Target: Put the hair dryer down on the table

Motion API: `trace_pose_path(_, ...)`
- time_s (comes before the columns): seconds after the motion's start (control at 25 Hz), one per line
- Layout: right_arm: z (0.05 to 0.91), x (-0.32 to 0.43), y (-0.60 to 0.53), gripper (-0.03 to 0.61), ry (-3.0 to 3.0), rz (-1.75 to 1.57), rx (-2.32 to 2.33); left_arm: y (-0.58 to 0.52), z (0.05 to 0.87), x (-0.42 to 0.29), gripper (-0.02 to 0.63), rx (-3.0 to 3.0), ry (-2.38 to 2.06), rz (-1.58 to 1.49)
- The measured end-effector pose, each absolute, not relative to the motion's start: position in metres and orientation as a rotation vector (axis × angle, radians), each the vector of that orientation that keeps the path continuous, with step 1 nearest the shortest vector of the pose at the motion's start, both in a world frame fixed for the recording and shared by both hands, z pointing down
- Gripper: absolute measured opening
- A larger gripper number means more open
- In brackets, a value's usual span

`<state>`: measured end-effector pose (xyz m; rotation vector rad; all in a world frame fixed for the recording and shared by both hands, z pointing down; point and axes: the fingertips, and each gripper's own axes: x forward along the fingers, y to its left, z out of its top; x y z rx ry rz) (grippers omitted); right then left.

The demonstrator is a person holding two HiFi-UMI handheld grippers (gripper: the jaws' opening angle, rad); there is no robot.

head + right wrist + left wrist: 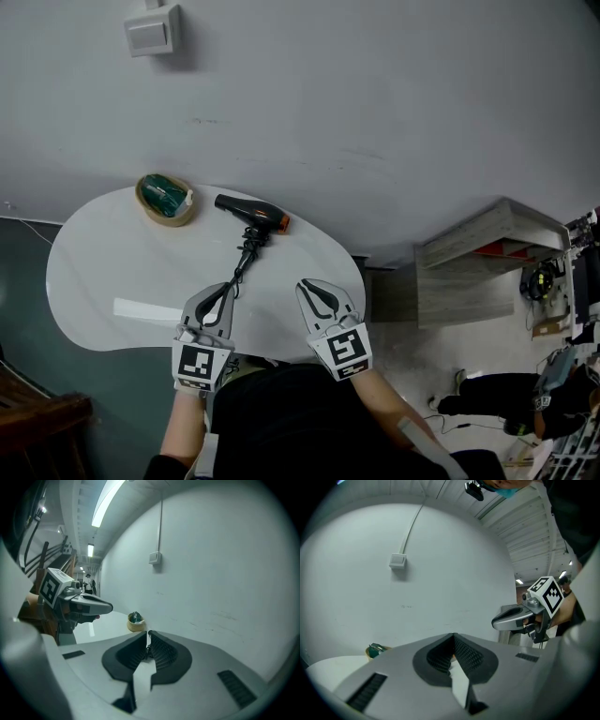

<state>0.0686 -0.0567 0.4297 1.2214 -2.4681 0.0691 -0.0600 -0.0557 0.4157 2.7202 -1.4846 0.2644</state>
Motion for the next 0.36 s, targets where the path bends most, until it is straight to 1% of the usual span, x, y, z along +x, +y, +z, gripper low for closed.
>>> trace_pose_path(0.36,0.431,0.0739,-0.0492,0.038,-2.462,0.077,1.233,-0.0443,0.4173,-0.0491,0.009,2.741,-1.417,0.252)
